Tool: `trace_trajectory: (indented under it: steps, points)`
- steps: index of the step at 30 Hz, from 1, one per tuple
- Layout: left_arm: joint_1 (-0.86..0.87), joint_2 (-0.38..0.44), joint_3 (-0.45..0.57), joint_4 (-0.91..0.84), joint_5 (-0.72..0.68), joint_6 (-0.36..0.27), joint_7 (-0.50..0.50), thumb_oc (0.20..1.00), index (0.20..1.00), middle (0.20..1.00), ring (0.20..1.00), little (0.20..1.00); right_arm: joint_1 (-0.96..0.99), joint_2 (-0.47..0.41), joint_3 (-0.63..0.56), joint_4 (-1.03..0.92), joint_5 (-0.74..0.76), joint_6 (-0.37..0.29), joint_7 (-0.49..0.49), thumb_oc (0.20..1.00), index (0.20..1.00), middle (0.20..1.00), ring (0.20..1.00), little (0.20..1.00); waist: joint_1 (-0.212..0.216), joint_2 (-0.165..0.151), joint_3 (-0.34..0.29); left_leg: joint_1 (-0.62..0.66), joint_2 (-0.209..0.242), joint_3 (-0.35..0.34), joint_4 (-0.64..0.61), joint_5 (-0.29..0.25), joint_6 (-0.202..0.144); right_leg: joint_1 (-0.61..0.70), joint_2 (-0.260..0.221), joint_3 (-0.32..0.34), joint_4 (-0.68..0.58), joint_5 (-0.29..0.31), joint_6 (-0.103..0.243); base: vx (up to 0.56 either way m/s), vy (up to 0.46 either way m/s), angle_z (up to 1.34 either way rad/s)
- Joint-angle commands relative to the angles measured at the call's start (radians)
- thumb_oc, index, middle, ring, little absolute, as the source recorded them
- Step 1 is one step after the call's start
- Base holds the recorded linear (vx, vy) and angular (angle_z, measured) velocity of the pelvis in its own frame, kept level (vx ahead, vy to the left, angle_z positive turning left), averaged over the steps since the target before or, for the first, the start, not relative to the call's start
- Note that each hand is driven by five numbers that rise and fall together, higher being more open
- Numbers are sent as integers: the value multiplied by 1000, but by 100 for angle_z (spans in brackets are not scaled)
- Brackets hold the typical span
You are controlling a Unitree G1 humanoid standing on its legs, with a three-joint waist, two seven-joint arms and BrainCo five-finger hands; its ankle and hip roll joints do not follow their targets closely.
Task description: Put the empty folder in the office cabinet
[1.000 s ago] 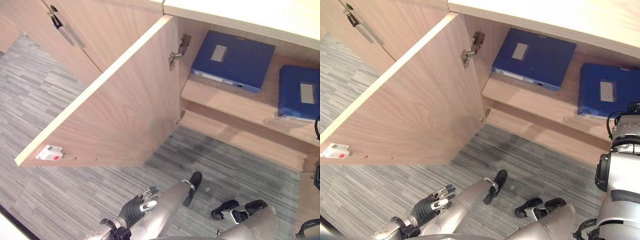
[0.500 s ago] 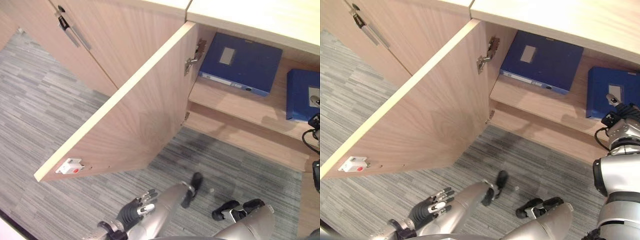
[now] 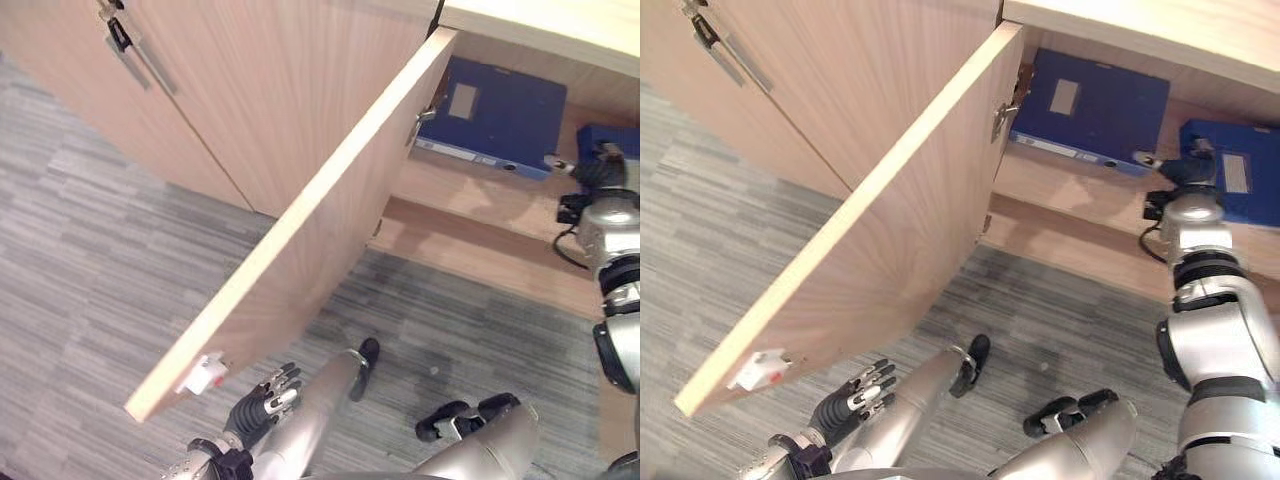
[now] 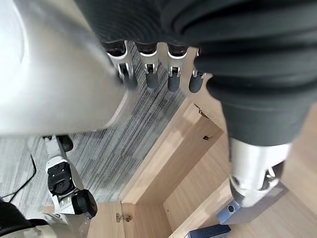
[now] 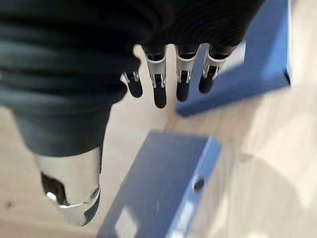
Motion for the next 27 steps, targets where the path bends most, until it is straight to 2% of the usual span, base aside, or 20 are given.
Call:
trace_trajectory:
  steps: [1, 5, 6, 8, 9, 11, 13, 15, 18, 20, 21, 23, 25, 27]
  points:
    - [94, -19, 42, -61, -10, -45, 15, 1000, 1000, 1000, 1000, 1000, 10, 17, 7, -57, -67, -58, -45, 1000, 1000, 1000, 1000, 1000, -28, -36, -59, 160, 67, -105, -39, -220, -51, -41, 78, -16, -30, 15, 42, 21, -53, -22]
    - [104, -29, 60, -23, -10, -55, 16, 1000, 1000, 1000, 1000, 1000, 80, 68, -9, -119, -96, -52, -40, 1000, 1000, 1000, 1000, 1000, -37, -49, -86, 244, 95, -113, -136, -192, -64, 60, 123, -65, -113, 76, 71, 36, -45, -8]
    - [99, -35, 58, 16, -14, -54, 18, 1000, 1000, 1000, 1000, 1000, 99, 107, -10, -126, -97, -53, -29, 1000, 1000, 1000, 1000, 1000, -42, -60, -102, 293, 109, -113, -196, -178, -75, 111, 148, -86, -170, 113, 92, 26, -58, -71]
    - [95, -36, 57, 44, -8, -56, 17, 1000, 1000, 1000, 1000, 1000, 104, 129, -8, -124, -98, -52, -25, 1000, 1000, 1000, 1000, 1000, -43, -59, -104, 338, 127, -117, -246, -160, -81, 149, 172, -103, -206, 136, 99, 19, -57, -55]
    - [82, -37, 46, 99, 2, -52, 22, 1000, 1000, 1000, 1000, 1000, 100, 170, 6, -104, -99, -46, -11, 1000, 1000, 1000, 1000, 1000, -48, -69, -117, 389, 145, -114, -307, -143, -92, 198, 212, -123, -267, 165, 113, 8, -55, -34]
    - [75, -42, 44, 123, 3, -52, 23, 1000, 1000, 1000, 1000, 1000, 93, 192, 17, -93, -102, -42, -7, 1000, 1000, 1000, 1000, 1000, -50, -63, -118, 423, 165, -112, -350, -127, -98, 228, 240, -140, -303, 174, 116, -4, -54, -30]
    - [53, -60, 42, 209, 6, -45, 26, 1000, 1000, 1000, 1000, 1000, 91, 255, 19, -68, -93, -34, 3, 1000, 1000, 1000, 1000, 1000, -66, -66, -122, 476, 191, -111, -419, -93, -113, 277, 295, -157, -378, 200, 126, -42, -81, -22]
    - [47, -65, 48, 246, 18, -47, 27, 1000, 1000, 1000, 1000, 1000, 93, 278, 18, -59, -91, -32, 3, 1000, 1000, 1000, 1000, 1000, -67, -62, -121, 502, 205, -109, -451, -78, -117, 301, 322, -164, -408, 224, 134, -21, -49, -14]
    - [37, -59, 54, 341, 110, -44, 22, 1000, 1000, 1000, 1000, 1000, 94, 342, 22, -43, -98, -25, 9, 1000, 1000, 1000, 1000, 1000, -74, -55, -127, 553, 249, -90, -535, -41, -134, 355, 396, -184, -512, 267, 148, -19, -102, -27]
    - [26, -66, 57, 441, 188, -36, 15, 1000, 1000, 1000, 1000, 1000, 106, 386, 26, -34, -102, -18, 18, 1000, 1000, 1000, 1000, 1000, -79, -51, -133, 573, 282, -75, -583, -15, -151, 399, 456, -200, -599, 288, 153, -37, -189, -46]
    - [9, -74, 58, 538, 271, -26, 18, 1000, 1000, 1000, 1000, 1000, 113, 428, 37, -20, -110, -8, 26, 1000, 1000, 1000, 1000, 1000, -82, -51, -142, 579, 308, -57, -618, 6, -169, 439, 515, -213, -693, 293, 156, -47, -211, -37]
    - [3, -86, 66, 569, 286, -32, 16, 1000, 1000, 1000, 1000, 1000, 114, 441, 42, -15, -112, -7, 27, 1000, 1000, 1000, 1000, 1000, -79, -42, -145, 582, 324, -51, -630, 14, -175, 463, 548, -220, -744, 295, 151, -36, -125, -59]
    - [-13, -133, 87, 723, 350, -25, 20, 1000, 1000, 1000, 1000, 1000, 126, 488, 46, 0, -122, 0, 31, 1000, 1000, 1000, 1000, 1000, -75, -37, -161, 589, 349, -23, -657, 43, -203, 511, 607, -214, -845, 273, 133, -39, -137, -42]
    - [-21, -151, 98, 765, 357, -26, 24, 1000, 1000, 1000, 1000, 1000, 133, 501, 48, 7, -122, 1, 34, 1000, 1000, 1000, 1000, 1000, -72, -37, -164, 588, 354, -17, -664, 52, -211, 524, 625, -215, -878, 264, 124, -22, -89, -19]
